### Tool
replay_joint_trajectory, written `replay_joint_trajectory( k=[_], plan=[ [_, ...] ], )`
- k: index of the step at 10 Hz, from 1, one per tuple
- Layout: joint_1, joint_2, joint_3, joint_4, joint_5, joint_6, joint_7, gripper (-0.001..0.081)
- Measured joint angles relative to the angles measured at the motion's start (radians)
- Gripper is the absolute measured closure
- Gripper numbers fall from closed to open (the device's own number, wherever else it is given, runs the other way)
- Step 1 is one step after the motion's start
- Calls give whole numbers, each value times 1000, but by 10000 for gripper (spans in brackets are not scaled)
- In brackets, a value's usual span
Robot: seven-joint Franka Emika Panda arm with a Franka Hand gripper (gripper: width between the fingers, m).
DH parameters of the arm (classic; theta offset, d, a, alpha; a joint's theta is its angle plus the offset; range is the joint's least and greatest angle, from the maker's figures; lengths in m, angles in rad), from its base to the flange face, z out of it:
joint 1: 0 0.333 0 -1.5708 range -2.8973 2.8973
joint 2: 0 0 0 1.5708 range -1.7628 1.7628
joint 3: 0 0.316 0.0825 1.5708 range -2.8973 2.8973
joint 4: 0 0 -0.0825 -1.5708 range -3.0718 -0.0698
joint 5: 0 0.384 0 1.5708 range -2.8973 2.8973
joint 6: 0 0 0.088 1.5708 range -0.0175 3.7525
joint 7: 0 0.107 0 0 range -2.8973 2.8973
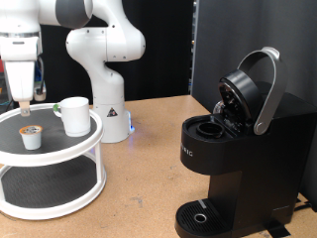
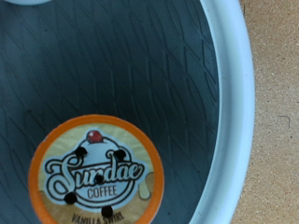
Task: Make a cup of coffee with the keurig machine
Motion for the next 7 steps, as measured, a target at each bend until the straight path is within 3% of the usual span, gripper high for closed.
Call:
replay_joint_trajectory(
  k=[7],
  plan=[
    [-8, 66, -10, -58, -40, 120, -6, -2]
  ],
)
